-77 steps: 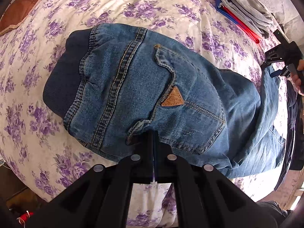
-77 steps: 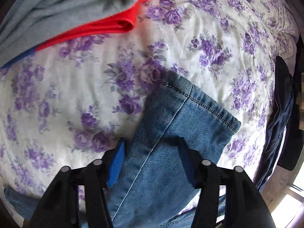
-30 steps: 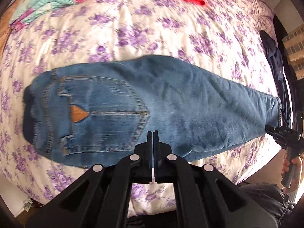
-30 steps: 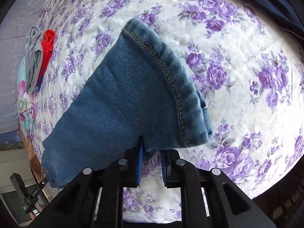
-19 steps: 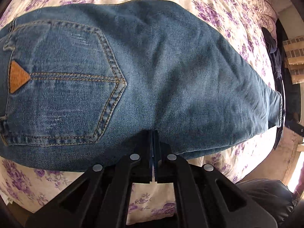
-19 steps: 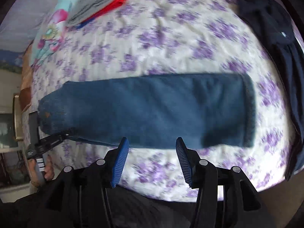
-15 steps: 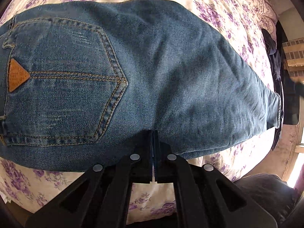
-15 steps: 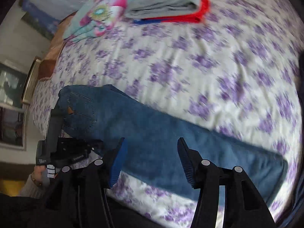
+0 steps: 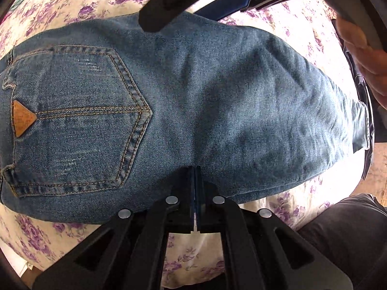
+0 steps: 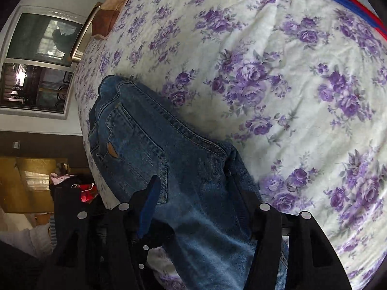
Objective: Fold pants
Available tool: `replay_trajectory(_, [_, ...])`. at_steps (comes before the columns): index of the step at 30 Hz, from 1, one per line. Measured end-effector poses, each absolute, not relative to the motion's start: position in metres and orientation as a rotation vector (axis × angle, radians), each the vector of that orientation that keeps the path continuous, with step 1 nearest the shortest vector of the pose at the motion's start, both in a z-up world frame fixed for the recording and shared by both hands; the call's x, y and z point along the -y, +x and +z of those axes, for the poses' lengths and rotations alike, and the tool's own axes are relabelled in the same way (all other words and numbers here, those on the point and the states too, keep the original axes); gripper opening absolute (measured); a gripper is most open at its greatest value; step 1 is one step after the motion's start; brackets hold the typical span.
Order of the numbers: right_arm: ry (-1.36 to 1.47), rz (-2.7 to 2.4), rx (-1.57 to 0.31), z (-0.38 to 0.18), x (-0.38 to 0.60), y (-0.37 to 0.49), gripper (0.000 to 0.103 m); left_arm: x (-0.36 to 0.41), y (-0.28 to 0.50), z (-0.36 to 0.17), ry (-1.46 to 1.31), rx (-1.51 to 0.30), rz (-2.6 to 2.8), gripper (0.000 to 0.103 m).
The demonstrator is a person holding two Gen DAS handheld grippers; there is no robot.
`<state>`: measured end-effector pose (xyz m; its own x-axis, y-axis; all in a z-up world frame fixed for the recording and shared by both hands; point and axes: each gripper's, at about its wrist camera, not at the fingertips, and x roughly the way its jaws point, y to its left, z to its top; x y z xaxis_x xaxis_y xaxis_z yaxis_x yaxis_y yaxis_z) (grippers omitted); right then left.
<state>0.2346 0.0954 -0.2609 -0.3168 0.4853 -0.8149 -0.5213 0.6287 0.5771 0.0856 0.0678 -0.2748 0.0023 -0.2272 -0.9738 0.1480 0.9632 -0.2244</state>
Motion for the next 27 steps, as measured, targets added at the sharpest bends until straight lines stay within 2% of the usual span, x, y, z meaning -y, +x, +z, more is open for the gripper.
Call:
replay_trajectory(6, [-0.015, 1.035, -1.652, -0.274, -0.111, 0.242, 0.06, -0.091, 0.085, -0.276, -0.068, -1.545, -0.31, 0.001])
replay_trajectory(7, [0.004, 1.064, -1.627, -0.269, -0.111, 0.242, 0.049, -0.093, 0.085, -0.275, -0.067, -1.544, -0.312, 0.001])
replay_trajectory(9, [0.032, 1.102, -1.601, -0.258, -0.107, 0.243, 0.038, -0.093, 0.085, -0.275, -0.076, -1.54, -0.311, 0.001])
replay_trajectory(11, [0.053, 1.107, -1.585, -0.255, -0.097, 0.245, 0.015, -0.097, 0.084, -0.274, -0.089, -1.532, -0.311, 0.001])
replay_trajectory(15, [0.137, 1.041, -1.534, -0.257, -0.083, 0.244, 0.01, -0.106, 0.079, -0.274, -0.097, -1.533, -0.312, 0.001])
replay_trajectory(20, [-0.103, 0.892, -1.413, -0.252, -0.101, 0.239, 0.009, -0.103, 0.077, -0.271, -0.052, -1.532, -0.296, 0.001])
replay_trajectory(23, [-0.092, 0.842, -1.435, -0.276, -0.104, 0.244, 0.011, -0.093, 0.077, -0.272, -0.032, -1.529, -0.283, 0.001])
replay_trajectory(27, [-0.014, 0.825, -1.477, -0.269, -0.093, 0.25, 0.014, -0.093, 0.077, -0.275, -0.061, -1.538, -0.295, 0.001])
